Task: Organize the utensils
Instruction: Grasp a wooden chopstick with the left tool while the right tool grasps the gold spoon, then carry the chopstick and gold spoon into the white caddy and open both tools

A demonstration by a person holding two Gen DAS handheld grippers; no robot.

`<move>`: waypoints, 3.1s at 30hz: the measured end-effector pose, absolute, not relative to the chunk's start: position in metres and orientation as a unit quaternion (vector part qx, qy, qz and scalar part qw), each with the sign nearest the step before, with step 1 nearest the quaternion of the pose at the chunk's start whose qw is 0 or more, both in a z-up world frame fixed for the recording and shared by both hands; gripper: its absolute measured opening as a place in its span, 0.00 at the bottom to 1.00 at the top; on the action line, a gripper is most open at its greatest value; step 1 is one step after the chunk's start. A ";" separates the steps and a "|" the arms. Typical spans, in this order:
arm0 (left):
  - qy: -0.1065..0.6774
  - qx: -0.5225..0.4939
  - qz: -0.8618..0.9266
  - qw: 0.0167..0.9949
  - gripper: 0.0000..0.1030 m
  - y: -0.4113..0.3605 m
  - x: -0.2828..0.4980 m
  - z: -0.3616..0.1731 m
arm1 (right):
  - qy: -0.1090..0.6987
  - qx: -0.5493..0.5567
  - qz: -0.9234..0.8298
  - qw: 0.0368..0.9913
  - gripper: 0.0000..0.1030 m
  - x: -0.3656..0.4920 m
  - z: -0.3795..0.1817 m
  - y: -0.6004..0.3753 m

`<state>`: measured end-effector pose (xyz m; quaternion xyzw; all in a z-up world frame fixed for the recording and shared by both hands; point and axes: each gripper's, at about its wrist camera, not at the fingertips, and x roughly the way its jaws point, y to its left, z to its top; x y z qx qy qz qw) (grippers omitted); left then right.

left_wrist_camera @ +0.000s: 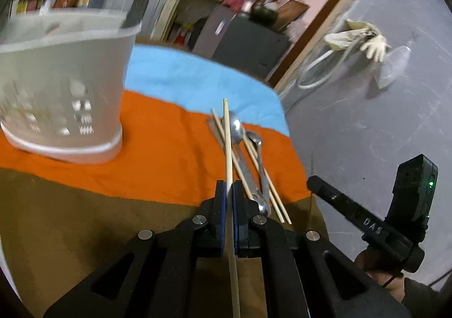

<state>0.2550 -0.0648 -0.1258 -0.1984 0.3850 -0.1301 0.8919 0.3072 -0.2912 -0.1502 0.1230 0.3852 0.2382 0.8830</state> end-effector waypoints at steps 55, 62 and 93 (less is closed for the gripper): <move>0.091 -0.249 -0.027 0.964 0.02 0.147 0.256 -0.019 | 0.108 0.098 0.379 0.914 0.03 0.296 -0.006 -0.126; 0.065 -0.219 -0.018 0.973 0.02 0.168 0.275 -0.040 | 0.100 0.082 0.374 0.918 0.03 0.310 -0.033 -0.076; 0.096 -0.152 -0.012 0.984 0.56 0.145 0.224 -0.045 | 0.127 0.062 0.351 0.926 0.28 0.287 -0.051 -0.070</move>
